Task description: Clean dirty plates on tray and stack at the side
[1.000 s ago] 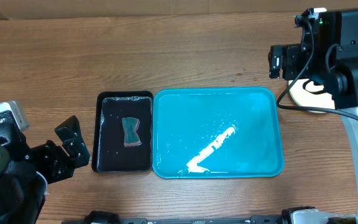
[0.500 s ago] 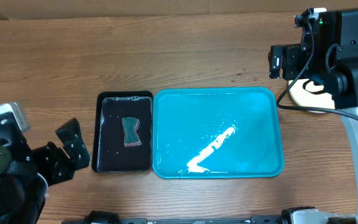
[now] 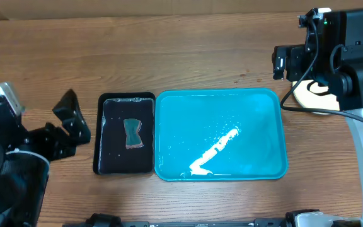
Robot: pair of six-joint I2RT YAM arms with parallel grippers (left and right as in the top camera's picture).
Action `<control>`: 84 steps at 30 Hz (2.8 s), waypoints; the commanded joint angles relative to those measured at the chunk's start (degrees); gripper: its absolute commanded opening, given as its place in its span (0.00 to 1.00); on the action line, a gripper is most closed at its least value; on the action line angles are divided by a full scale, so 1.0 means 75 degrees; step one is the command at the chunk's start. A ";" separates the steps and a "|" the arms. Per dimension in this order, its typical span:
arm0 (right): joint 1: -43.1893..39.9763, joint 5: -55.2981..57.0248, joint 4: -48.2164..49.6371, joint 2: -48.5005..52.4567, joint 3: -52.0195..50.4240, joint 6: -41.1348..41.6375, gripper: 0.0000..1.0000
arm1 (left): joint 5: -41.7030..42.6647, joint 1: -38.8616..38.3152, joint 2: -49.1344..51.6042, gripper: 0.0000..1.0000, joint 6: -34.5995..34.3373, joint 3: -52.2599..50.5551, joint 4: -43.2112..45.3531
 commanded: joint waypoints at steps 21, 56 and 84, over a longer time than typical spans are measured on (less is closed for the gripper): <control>0.0006 0.0047 0.0017 -0.0090 0.0122 -0.0055 1.00 | 0.0959 0.0618 -0.5056 0.99 -0.0965 -1.0404 1.0631; 0.0006 0.0047 0.0017 -0.0090 0.0122 -0.0055 1.00 | 0.0912 0.1638 -0.7149 1.00 -0.2696 -1.3703 1.1249; 0.0006 0.0047 0.0017 -0.0090 0.0122 -0.0055 1.00 | 0.1818 0.1614 -0.7149 0.99 0.0644 -1.3697 0.8466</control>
